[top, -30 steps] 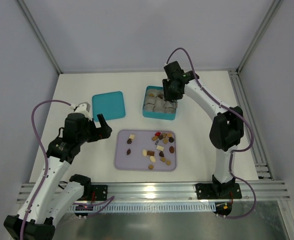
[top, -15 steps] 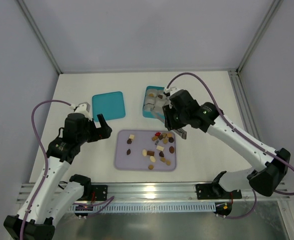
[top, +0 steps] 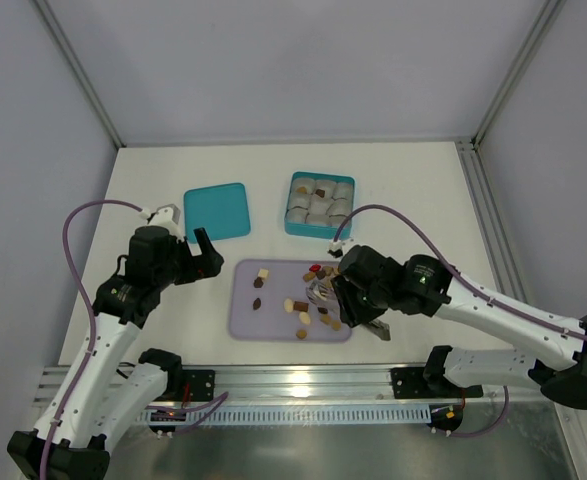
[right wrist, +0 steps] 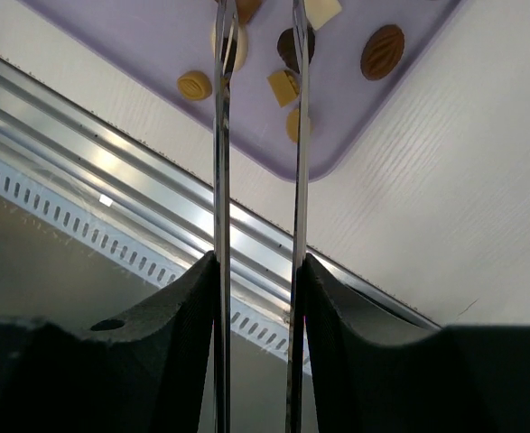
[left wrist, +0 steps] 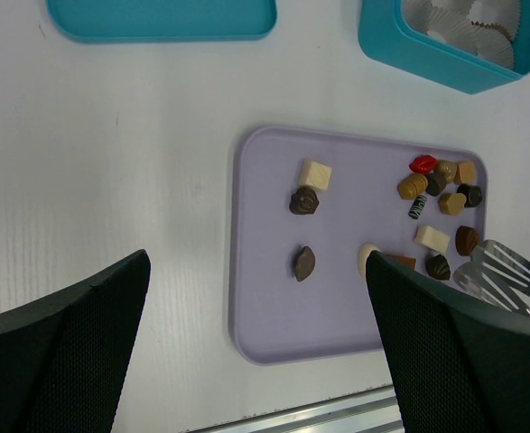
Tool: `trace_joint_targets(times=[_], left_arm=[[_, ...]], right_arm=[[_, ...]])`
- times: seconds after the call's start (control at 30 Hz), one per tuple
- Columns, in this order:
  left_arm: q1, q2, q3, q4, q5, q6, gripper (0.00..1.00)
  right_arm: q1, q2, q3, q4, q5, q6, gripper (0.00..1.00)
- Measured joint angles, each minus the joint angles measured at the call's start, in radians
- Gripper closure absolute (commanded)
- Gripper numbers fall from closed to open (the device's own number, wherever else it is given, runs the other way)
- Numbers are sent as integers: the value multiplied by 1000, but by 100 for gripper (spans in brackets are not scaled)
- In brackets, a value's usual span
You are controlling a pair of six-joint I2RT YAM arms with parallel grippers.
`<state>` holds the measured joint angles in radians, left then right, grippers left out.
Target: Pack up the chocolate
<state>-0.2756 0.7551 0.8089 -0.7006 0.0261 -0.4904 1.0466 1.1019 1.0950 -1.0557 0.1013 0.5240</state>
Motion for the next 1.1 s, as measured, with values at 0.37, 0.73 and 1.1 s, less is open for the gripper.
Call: trace_joint_targets(times=[0.37,0.73,1.1], left_arm=[[0,0,0,0,0,0,0],[0,0,0,0,0,0,0],[-3,0,0,0,0,0,0]], right_arm=[[39,0,-33,-31,41,74,57],[64,50,-45,-29,47,82,57],[67,96,-62,3,51,82,57]])
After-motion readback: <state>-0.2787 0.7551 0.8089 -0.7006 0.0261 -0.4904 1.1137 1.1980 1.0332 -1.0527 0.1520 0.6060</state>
